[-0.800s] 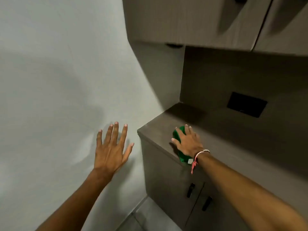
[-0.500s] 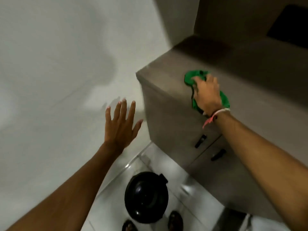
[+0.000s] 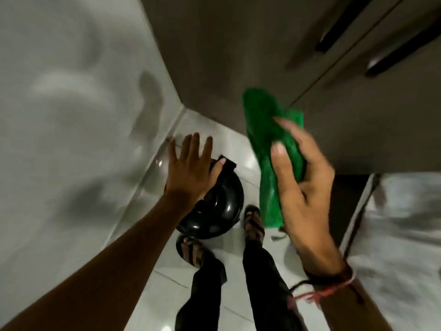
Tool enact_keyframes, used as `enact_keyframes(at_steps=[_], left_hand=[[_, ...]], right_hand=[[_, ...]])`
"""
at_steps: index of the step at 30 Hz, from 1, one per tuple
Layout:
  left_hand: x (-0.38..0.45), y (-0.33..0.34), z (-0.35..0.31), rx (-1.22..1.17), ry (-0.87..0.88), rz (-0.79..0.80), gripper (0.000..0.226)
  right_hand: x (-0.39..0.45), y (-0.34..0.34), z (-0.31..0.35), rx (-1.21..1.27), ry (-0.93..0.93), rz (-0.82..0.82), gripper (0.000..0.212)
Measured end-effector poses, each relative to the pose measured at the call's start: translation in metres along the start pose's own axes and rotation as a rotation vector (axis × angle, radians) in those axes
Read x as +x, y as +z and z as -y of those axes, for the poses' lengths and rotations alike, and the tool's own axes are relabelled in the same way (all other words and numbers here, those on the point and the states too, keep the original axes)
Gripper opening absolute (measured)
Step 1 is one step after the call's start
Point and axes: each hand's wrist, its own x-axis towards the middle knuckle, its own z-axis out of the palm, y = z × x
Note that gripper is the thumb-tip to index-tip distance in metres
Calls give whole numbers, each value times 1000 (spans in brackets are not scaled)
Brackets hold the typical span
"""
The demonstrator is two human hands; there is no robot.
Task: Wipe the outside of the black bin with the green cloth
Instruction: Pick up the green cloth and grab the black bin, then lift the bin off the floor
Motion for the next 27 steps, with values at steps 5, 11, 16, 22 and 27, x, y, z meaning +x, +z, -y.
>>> enact_keyframes(at_steps=[5, 11, 16, 22, 27], left_hand=[[71, 132, -11, 89, 172, 124, 69], [118, 218, -35, 38, 124, 288, 68], [79, 212, 6, -183, 87, 68, 51], [-41, 202, 117, -216, -99, -225, 45], [-85, 249, 151, -289, -206, -240, 46]], right_hand=[[-84, 9, -195, 625, 849, -245, 40], [-100, 42, -341, 589, 1269, -449, 38], [-75, 23, -328, 943, 1139, -426, 44], [-41, 81, -293, 490, 747, 59, 29], [-96, 203, -327, -143, 363, 780, 39]])
